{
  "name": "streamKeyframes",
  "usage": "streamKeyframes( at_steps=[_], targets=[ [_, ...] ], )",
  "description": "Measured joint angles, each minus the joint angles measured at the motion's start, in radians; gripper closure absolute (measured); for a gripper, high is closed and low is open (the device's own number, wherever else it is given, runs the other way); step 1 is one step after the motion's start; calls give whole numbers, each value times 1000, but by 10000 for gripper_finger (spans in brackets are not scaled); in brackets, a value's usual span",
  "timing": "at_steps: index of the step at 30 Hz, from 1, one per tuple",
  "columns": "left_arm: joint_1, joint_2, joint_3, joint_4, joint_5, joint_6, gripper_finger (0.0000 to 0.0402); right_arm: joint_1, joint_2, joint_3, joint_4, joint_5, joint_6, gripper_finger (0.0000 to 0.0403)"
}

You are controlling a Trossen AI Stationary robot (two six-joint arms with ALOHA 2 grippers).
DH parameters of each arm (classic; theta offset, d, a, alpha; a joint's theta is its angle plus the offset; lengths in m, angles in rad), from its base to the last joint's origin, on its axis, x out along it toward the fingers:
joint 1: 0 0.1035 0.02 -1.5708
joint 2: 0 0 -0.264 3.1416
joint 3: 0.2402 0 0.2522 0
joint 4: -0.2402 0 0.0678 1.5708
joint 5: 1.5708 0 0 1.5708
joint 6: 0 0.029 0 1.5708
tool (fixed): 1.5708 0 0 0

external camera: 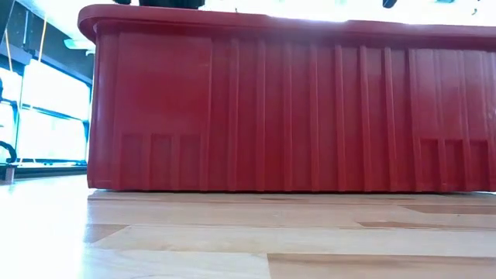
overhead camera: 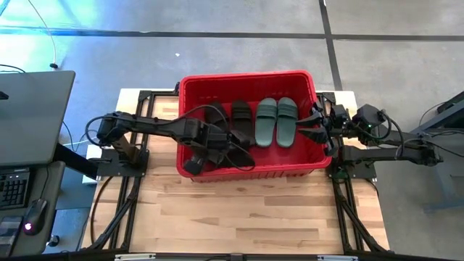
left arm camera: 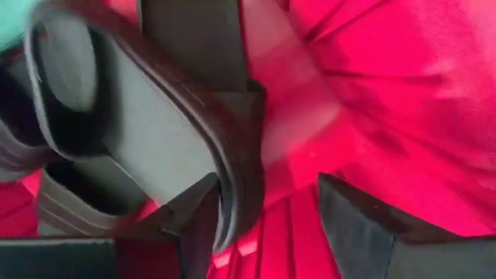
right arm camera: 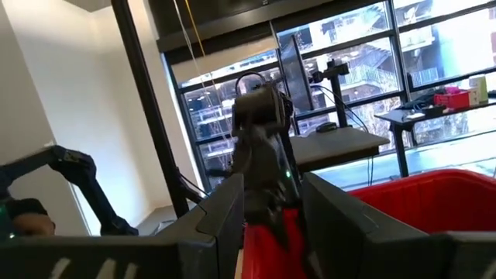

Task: Pick and place slides into bin
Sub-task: Put the black slide into the red container, then return to Home Position

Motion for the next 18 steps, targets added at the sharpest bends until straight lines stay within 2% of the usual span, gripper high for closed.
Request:
streamKeyframes(
  at_steps=[8,14,18],
  targets=[
    [2,-3,251,-179,2,-8,174,0,0,0,0,1,26,281],
    [1,-4,447,-229,1,-19,174,0,0,0,-22,1,25,281],
    [2,-6,587,-228,-1,-15,173,0,2,0,-105,-5,46,281]
  ],
)
